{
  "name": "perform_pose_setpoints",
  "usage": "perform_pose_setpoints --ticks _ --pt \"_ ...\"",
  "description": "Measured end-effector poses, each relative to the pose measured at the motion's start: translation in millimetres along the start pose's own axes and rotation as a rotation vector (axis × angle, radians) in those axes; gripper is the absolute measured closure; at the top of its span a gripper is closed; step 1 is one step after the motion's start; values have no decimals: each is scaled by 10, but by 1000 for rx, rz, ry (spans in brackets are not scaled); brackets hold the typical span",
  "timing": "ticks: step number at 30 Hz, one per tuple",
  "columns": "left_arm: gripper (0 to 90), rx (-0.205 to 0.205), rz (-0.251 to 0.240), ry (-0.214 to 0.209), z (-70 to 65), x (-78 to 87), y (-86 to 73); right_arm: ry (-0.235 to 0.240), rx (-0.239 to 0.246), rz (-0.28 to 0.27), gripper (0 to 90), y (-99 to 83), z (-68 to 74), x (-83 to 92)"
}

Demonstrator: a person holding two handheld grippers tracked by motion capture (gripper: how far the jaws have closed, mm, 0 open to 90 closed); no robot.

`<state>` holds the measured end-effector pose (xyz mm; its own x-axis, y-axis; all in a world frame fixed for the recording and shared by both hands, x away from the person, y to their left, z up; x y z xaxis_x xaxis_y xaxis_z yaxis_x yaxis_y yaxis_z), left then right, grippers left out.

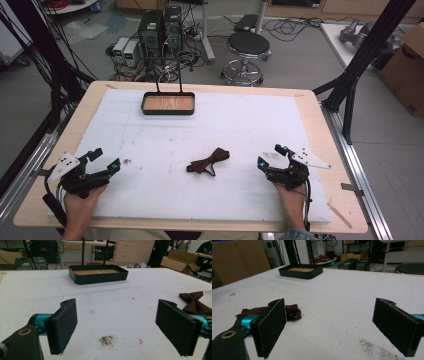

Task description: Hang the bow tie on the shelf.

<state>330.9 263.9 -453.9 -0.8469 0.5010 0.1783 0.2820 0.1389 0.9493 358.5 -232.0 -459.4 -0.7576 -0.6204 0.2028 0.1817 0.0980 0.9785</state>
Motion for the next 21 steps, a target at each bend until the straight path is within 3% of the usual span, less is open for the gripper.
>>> perform_pose_setpoints --ticks 4,13,15,16,19,21 --pt "185 -2 -2 2 -6 4 -2 4 -22 -10 110 4 -24 11" --pt "185 20 -10 4 12 -13 10 9 9 21 109 -27 9 -14" --pt "185 23 -10 3 17 -15 11 11 10 11 109 -10 16 -7" --pt "185 23 -8 2 22 -19 11 43 9 -27 109 32 45 14" --pt "185 27 -5 -1 22 -26 11 21 15 -1 109 0 30 -2" --pt "185 32 -5 -1 22 -34 11 35 22 11 110 -12 44 -10"
Point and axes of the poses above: each handheld gripper's, and its own axes: x roughly backward along the jaws, y roughly out of its top, z roughly to its left, the point moved 9 cm from there along -x, roughly forward along the jaws, and after that the axes turned 8 degrees about x, right-handed, at the moved point
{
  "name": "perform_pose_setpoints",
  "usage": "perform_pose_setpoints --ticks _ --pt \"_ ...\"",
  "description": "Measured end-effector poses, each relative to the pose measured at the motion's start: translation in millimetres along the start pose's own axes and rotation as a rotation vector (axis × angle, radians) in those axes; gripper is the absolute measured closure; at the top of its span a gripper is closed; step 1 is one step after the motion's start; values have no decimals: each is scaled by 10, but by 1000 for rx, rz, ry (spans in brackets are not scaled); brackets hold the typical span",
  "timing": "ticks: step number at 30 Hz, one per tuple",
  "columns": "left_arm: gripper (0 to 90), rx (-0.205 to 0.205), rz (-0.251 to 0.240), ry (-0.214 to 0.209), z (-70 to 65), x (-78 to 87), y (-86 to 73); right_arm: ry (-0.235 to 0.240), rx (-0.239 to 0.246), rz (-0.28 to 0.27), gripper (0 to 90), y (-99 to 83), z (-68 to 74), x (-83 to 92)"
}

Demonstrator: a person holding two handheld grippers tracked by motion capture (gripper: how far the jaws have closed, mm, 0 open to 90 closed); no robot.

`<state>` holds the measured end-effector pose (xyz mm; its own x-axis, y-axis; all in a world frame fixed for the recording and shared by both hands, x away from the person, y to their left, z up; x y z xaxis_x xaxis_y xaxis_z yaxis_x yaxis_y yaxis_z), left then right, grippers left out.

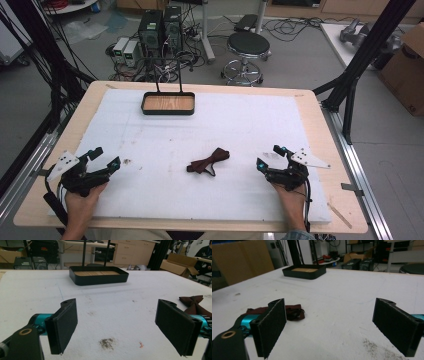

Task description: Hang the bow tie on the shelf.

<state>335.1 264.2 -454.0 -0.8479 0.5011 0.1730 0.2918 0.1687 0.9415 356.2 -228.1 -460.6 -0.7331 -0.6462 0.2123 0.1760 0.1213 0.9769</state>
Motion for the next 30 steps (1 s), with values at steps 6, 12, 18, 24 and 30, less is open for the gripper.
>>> perform_pose_setpoints --ticks 6,12,18,24,30 --pt "185 -2 -5 1 -4 11 -2 17 39 11 110 15 56 -25" --pt "185 -10 4 2 -9 6 -9 154 1 65 146 58 187 -148" --pt "185 -9 6 1 -13 0 -11 298 86 141 196 162 400 -430" --pt "185 -11 8 2 -14 0 -13 402 174 180 268 185 541 -612" --pt "185 -4 8 2 -12 -1 -13 529 250 282 301 221 706 -929"
Point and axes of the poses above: each handheld gripper's, and its own axes: x roughly backward along the jaws, y roughly out of its top, z roughly to its left, the point moved 9 cm from there along -x, roughly forward along the jaws, and after that the axes turned 8 degrees about x, right-handed, at the moved point
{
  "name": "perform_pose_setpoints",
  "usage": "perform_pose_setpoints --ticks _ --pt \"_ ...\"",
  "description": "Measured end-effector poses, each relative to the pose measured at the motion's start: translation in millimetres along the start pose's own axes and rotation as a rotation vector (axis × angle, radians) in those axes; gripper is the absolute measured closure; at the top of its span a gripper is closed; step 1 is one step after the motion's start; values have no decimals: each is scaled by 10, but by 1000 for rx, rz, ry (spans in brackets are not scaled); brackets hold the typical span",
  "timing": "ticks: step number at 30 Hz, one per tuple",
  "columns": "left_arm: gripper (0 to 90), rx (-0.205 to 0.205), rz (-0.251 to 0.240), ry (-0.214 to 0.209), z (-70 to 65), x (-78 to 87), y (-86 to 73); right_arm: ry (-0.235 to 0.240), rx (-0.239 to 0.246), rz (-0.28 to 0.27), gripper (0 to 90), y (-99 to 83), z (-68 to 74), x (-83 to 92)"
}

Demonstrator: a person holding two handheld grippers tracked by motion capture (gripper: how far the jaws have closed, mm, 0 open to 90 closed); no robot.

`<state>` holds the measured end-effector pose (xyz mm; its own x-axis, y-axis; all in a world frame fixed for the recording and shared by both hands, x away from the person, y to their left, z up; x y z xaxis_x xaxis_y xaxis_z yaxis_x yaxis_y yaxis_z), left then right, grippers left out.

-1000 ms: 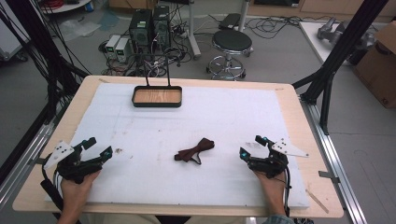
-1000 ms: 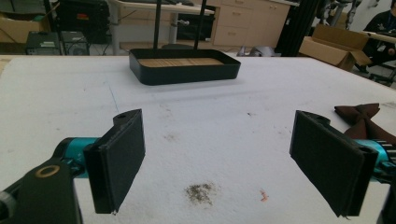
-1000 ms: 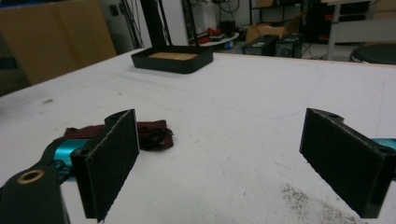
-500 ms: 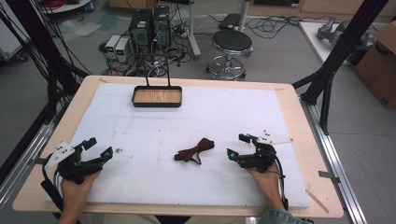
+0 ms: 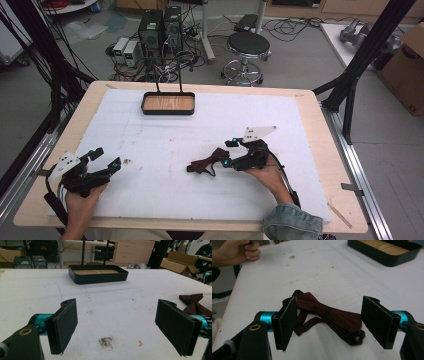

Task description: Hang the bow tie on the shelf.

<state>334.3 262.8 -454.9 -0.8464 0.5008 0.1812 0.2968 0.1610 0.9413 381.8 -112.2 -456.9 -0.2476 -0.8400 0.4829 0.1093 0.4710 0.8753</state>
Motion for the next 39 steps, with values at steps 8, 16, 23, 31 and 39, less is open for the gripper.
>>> perform_pose_setpoints --ticks 8,16,23,31,39 --pt "185 6 2 -5 8 3 1 52 57 120 382 0 -38 -311" --pt "185 16 3 -7 19 2 2 64 156 220 421 -84 2 -492" --pt "186 24 2 -8 25 4 4 67 218 270 472 -131 52 -569" --pt "186 25 3 -5 28 1 3 57 246 285 614 -141 48 -556" --pt "186 30 3 -5 30 1 3 85 227 269 748 -99 67 -512"
Point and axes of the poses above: each handheld gripper's, and its own axes: x roughly backward along the jaws, y roughly out of its top, z roughly to its left, the point moved 9 cm from there along -x, roughly forward along the jaws, and after that the axes turned 8 degrees about x, right-handed, at the moved point
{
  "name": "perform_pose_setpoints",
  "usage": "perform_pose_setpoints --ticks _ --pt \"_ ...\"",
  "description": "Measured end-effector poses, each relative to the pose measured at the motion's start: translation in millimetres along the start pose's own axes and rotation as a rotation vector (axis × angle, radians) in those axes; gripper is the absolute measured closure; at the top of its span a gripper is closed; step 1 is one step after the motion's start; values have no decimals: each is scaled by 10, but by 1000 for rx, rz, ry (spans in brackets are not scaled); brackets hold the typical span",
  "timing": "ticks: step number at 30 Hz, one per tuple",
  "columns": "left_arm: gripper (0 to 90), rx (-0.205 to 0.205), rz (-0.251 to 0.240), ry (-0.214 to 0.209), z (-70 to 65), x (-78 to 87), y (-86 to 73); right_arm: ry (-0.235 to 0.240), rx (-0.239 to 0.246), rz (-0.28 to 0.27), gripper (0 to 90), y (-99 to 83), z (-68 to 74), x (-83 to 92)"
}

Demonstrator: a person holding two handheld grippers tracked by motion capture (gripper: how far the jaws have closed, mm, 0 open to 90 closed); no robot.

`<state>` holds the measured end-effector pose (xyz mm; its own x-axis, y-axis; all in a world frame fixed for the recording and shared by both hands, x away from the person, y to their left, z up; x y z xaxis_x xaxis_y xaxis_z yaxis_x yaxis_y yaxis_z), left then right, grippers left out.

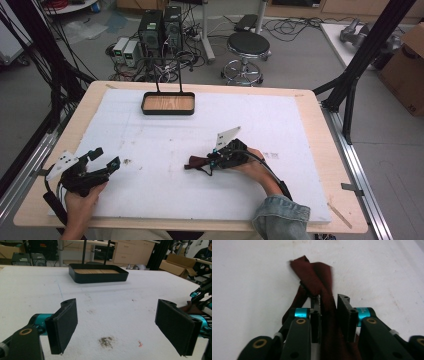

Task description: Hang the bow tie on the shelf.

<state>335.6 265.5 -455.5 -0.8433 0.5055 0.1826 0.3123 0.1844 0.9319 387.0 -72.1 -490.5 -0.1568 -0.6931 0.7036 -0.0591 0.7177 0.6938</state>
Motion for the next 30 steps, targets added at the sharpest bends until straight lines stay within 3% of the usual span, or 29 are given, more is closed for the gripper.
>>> perform_pose_setpoints --ticks 7,10,14,15,17,18,23,30 --pt "186 -2 2 1 -3 -3 -2 -33 -33 -33 758 38 -57 59" --pt "186 1 1 3 -4 -5 -3 -77 -60 -87 758 119 -127 138" --pt "186 -3 6 4 -4 -7 -6 -116 -83 -109 758 164 -184 180" --pt "186 -4 7 5 -3 -7 -6 -157 -105 -133 757 209 -250 216" --pt "186 -1 4 5 -5 -12 -5 -174 -111 -138 758 225 -280 229" --pt "186 -2 6 6 -3 -14 -5 -206 -122 -140 757 254 -347 245" --pt "187 3 7 6 2 -14 -5 -282 -164 -159 757 356 -531 278" --pt "189 9 8 6 13 -18 -2 -342 -234 -193 756 548 -801 305"
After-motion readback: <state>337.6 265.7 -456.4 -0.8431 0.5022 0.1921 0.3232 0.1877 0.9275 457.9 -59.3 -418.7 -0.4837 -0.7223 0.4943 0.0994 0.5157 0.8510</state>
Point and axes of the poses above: each handheld gripper's, and its own axes: x roughly backward along the jaws, y roughly out of its top, z roughly to its left, the point moved 9 cm from there along -x, roughly forward along the jaws, and after that the axes turned 8 degrees about x, right-handed, at the moved point
